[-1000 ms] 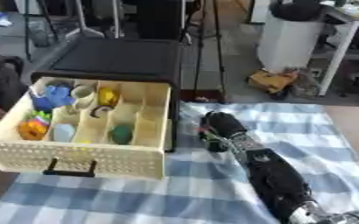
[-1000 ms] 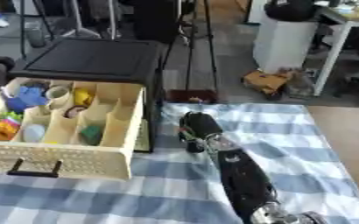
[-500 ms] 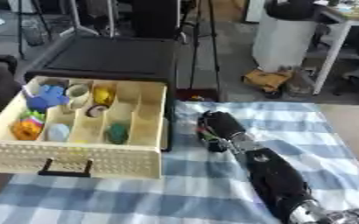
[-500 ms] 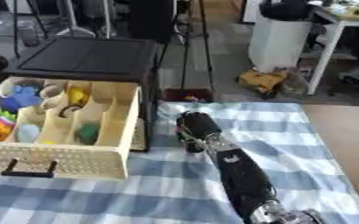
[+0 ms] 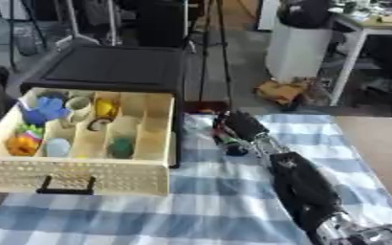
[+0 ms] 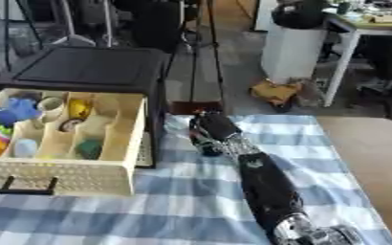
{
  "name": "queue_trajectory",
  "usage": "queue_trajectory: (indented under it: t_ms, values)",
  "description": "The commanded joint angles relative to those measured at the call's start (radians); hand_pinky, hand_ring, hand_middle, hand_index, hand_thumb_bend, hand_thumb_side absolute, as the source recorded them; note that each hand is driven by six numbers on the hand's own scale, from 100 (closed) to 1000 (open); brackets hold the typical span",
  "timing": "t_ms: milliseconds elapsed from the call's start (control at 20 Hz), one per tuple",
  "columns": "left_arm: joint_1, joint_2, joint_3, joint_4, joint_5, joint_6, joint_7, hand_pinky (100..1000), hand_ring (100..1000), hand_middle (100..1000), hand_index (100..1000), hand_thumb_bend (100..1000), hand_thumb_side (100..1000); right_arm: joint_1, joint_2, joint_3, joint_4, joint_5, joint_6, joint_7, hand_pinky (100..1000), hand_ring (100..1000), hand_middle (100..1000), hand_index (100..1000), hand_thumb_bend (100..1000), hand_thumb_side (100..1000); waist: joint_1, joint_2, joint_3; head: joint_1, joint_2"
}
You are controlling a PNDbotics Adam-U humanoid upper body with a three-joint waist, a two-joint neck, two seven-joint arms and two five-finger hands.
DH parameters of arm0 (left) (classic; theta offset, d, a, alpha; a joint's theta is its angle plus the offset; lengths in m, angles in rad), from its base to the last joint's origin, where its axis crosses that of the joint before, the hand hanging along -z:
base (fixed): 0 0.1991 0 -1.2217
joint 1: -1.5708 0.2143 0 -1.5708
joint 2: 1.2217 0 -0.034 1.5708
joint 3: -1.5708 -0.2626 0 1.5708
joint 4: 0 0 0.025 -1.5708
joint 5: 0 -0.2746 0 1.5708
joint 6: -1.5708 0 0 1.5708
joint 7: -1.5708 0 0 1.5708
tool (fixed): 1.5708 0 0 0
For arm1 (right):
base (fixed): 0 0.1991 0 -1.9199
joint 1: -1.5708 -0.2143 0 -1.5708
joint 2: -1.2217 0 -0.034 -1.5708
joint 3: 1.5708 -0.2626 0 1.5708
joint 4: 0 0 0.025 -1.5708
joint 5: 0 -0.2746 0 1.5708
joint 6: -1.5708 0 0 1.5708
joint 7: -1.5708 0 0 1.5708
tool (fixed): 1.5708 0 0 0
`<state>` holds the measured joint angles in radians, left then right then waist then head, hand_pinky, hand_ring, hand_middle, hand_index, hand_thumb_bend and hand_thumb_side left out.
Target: Pick up objects from table and place into drawer.
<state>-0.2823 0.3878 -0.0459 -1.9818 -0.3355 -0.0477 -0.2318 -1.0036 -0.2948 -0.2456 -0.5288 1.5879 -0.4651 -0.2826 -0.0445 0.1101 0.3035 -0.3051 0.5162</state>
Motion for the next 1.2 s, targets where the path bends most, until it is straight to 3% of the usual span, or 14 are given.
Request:
queue_trajectory:
  t_ms: [50, 500, 850, 1050, 1100, 1200]
  values:
    - [-0.001, 0.025, 0.011, -0.018, -0.004, 0.005, -0.002, 100, 100, 100, 778, 100, 1000, -0.031, -0.024, 0.009, -0.052, -0.031, -0.035, 0.010, 100, 182, 328, 365, 100, 100, 0.005, -0.022, -0.007, 0.003, 0.010]
    - [0.027, 0.034, 0.015, -0.018, -0.006, 0.015, -0.005, 100, 100, 100, 778, 101, 1000, -0.048, -0.040, 0.045, -0.156, -0.056, -0.137, 0.004, 100, 171, 333, 353, 106, 100, 0.002, -0.061, -0.039, 0.010, 0.035]
    - [0.049, 0.042, 0.014, -0.018, -0.007, 0.023, -0.012, 100, 100, 100, 779, 102, 1000, -0.070, -0.056, 0.070, -0.225, -0.088, -0.179, -0.012, 100, 176, 336, 345, 289, 100, -0.004, -0.095, -0.056, 0.013, 0.051]
    - [0.059, 0.044, 0.015, -0.018, -0.006, 0.026, -0.014, 100, 100, 100, 779, 102, 1000, -0.073, -0.055, 0.091, -0.255, -0.123, -0.203, -0.018, 100, 174, 337, 345, 240, 100, -0.006, -0.110, -0.060, 0.013, 0.057]
    - [0.061, 0.044, 0.015, -0.018, -0.006, 0.027, -0.014, 100, 100, 100, 779, 104, 1000, -0.072, -0.053, 0.096, -0.261, -0.133, -0.210, -0.019, 100, 173, 337, 345, 270, 100, -0.006, -0.114, -0.061, 0.014, 0.058]
    - [0.066, 0.045, 0.015, -0.018, -0.005, 0.029, -0.015, 100, 100, 100, 779, 103, 1000, -0.070, -0.043, 0.106, -0.273, -0.178, -0.229, -0.017, 100, 152, 335, 351, 173, 100, -0.006, -0.121, -0.061, 0.015, 0.059]
